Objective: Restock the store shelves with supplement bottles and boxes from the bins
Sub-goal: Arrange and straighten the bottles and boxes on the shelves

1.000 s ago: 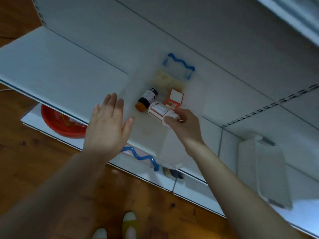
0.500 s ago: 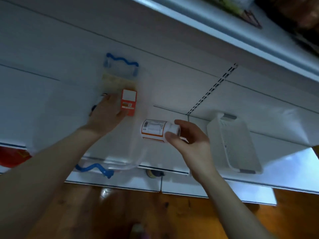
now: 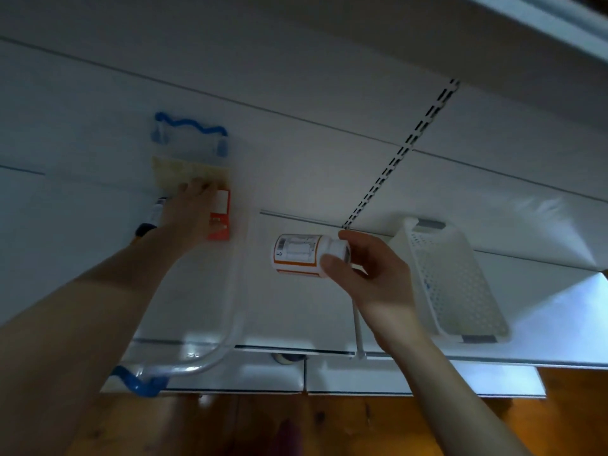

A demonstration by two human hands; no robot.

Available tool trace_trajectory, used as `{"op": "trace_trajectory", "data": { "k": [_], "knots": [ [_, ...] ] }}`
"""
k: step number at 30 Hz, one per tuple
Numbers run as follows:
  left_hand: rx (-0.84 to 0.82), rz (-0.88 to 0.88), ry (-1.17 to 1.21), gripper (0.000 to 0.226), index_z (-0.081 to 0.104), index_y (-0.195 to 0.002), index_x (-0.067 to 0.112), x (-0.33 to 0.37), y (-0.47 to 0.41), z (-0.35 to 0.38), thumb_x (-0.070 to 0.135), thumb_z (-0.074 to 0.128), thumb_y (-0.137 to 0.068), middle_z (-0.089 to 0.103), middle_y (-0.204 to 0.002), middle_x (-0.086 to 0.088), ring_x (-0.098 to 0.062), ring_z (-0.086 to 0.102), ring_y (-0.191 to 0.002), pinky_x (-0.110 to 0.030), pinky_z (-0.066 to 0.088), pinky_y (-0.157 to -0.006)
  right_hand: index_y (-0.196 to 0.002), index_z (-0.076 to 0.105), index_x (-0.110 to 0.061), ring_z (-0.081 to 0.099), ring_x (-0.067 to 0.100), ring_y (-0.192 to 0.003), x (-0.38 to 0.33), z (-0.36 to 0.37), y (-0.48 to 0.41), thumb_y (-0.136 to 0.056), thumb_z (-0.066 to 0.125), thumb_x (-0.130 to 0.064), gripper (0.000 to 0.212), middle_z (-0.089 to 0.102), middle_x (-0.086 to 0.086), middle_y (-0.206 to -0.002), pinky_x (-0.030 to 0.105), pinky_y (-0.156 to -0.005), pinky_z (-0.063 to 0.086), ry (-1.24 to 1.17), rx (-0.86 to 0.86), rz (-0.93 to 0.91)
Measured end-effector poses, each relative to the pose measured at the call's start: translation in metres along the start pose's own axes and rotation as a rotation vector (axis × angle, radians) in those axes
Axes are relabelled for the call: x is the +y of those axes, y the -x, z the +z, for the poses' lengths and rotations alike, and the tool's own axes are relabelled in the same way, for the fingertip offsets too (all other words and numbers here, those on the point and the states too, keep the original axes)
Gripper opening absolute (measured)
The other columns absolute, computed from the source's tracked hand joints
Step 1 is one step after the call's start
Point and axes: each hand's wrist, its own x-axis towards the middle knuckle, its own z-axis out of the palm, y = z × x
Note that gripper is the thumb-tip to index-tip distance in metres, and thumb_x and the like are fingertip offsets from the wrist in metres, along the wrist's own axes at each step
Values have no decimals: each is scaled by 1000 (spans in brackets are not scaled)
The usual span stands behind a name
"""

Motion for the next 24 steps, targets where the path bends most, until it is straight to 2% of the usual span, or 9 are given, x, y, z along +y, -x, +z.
{"op": "trace_trajectory", "data": {
  "k": [3, 5, 9, 11, 13, 16, 19, 22, 24],
  "knots": [
    [-10, -7, -113, 67, 45, -128, 4, 1, 5, -7, 35, 72, -75, 37, -129, -18, -35, 40, -114, -42, 38, -92, -85, 59, -35, 60, -10, -73, 2, 4, 0, -73, 73, -7, 34, 64, -9, -90, 7, -63, 47, -13, 1, 11],
    [-28, -76, -73, 68, 46, -126, 1, -1, 14, -11, 38, 73, -75, 37, -127, -20, -37, 39, -114, -43, 38, -92, -86, 59, -35, 60, -11, -74, 0, 6, 5, -74, 73, -8, 33, 63, -11, -90, 6, -63, 47, -11, -15, 23],
    [23, -235, 236, 71, 44, -122, -4, -1, 47, -36, 35, 76, -72, 40, -125, -25, -41, 42, -113, -45, 38, -95, -87, 59, -31, 60, -11, -74, -16, 4, 19, -75, 72, -7, 30, 63, -11, -91, 5, -64, 46, -31, -13, 57],
    [67, -274, 352, 67, 44, -119, -7, 3, 69, -61, 31, 75, -74, 45, -122, -27, -40, 45, -112, -42, 37, -93, -89, 61, -29, 62, -2, -81, -27, 4, 32, -75, 72, -8, 27, 64, -9, -90, 12, -71, 51, -34, -17, 90],
    [119, -330, 436, 65, 44, -118, -9, 10, 96, -88, 28, 76, -74, 50, -122, -27, -38, 48, -114, -37, 36, -90, -94, 62, -24, 61, 8, -84, -39, 3, 50, -77, 70, -10, 24, 62, -9, -87, 22, -77, 53, -5, -31, 136],
    [179, -369, 555, 62, 45, -118, -7, 21, 145, -124, 22, 77, -73, 54, -118, -20, -31, 53, -108, -26, 34, -76, -99, 62, -20, 61, 11, -88, -64, -1, 80, -81, 68, -14, 20, 61, -9, -91, 25, -78, 54, 34, -63, 186],
    [185, -343, 718, 54, 50, -112, -5, 30, 196, -151, 17, 78, -72, 56, -102, -10, -20, 54, -91, -15, 31, -62, -97, 61, -23, 60, 6, -80, -93, -14, 108, -84, 65, -17, 15, 58, -13, -88, 18, -66, 54, 84, -106, 179],
    [172, -356, 766, 52, 52, -111, -3, 43, 239, -178, 19, 79, -71, 58, -98, -11, -22, 56, -88, -16, 32, -61, -97, 58, -27, 61, 3, -62, -128, -34, 129, -86, 62, -18, 14, 57, -8, -91, 13, -52, 48, 140, -156, 138],
    [178, -342, 769, 56, 51, -114, -1, 57, 264, -197, 20, 79, -70, 57, -102, -10, -22, 54, -90, -17, 32, -64, -95, 58, -33, 59, 5, -52, -155, -48, 139, -87, 60, -18, 17, 58, 0, -90, 14, -49, 47, 146, -188, 107]
  ]
}}
